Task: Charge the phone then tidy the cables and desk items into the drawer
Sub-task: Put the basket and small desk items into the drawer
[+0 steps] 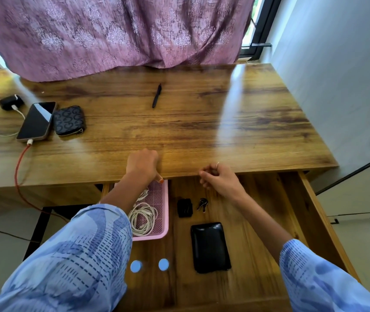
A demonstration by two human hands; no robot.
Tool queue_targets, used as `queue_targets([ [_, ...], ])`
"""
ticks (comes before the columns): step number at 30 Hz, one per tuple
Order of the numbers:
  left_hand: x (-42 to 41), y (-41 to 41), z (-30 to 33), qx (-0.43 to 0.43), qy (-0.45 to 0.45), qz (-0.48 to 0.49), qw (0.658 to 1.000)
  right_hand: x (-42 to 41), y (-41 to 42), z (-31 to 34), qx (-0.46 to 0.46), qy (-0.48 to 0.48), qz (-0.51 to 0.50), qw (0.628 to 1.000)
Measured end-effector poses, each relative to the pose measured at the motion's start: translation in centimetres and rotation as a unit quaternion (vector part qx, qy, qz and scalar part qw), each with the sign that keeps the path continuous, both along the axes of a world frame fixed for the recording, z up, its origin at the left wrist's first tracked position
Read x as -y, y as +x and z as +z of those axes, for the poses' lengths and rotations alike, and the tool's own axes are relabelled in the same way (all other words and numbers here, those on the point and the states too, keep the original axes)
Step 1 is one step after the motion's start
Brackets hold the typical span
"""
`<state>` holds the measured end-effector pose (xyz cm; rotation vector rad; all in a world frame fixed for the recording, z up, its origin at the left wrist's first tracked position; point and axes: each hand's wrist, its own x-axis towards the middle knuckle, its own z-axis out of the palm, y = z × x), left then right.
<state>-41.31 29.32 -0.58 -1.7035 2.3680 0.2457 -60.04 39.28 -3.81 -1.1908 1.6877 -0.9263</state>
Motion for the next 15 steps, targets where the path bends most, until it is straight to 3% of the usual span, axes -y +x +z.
queue_targets([
  [2, 0.1, 0.0, 0.3, 0.004, 0.013, -0.005, 1.0, 1.7, 0.6, 1.2, -0.005, -0.026, 0.001, 1.0],
  [5, 0.4, -0.4, 0.8, 0.003, 0.043, -0.022, 0.999, 4.9, 1.2, 1.6, -0.086, -0.048, 0.024, 0.995],
  [10, 1.2, -1.3, 1.4, 0.051, 0.048, -0.07, 0.995, 10.8, 2.1, -0.1, -0.19, -0.025, 0.108, 0.975],
  [15, 1.9, -1.8, 1.7, 0.073, 0.055, -0.086, 0.992, 17.7, 2.9, -0.6, -0.242, -0.007, 0.118, 0.963],
])
